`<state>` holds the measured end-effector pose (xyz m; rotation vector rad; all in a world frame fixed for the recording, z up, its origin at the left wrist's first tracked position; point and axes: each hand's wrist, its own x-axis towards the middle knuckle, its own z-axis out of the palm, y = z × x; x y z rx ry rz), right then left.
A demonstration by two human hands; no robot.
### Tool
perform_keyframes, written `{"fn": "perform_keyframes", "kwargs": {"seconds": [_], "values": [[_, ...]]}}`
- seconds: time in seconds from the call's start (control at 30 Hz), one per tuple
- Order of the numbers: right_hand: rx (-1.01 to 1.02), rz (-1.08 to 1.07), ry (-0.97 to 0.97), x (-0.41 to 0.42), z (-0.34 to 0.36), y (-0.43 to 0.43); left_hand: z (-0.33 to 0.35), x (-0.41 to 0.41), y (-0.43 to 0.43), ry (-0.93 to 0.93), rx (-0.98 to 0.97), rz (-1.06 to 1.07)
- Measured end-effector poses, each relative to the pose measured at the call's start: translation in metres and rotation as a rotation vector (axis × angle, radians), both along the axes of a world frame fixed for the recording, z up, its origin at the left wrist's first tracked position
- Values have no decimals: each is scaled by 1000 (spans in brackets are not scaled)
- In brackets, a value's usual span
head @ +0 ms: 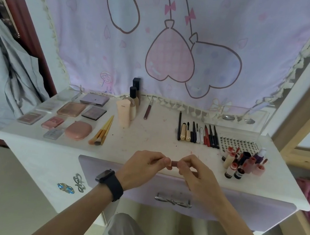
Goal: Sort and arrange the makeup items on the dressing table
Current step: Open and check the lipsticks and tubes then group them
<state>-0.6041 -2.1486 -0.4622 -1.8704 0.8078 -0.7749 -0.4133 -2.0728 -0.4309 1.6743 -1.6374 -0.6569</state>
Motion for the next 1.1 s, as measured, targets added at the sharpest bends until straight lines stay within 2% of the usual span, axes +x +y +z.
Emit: {"fn": "perform_keyframes", "kwargs": {"seconds": [0.13,0.3,0.53,0.6,0.7,0.87,0.97,1.1], "values": [[65,-25,-10,0,1,0,-3,2,1,-25,8,23],[109,-92,177,5,11,2,-9,5,3,-41,-31,17],[285,-42,-85,-3,-1,5,-13,11,2,-38,-35,26],[359,-38,-67,-4,0,4,-14,11,2,-37,-42,18],[322,-38,-11,-3,1,5,-13,9,2,-47,-48,3],[327,-10,-152,-10,-5,1,-12,10,2,4,-41,18],[371,-15,-137,-9,-2,3,-13,7,2,-8,-15,-3],[284,-52,-86,-11,-7,2,-15,5,1,-8,-7,-2]]}}
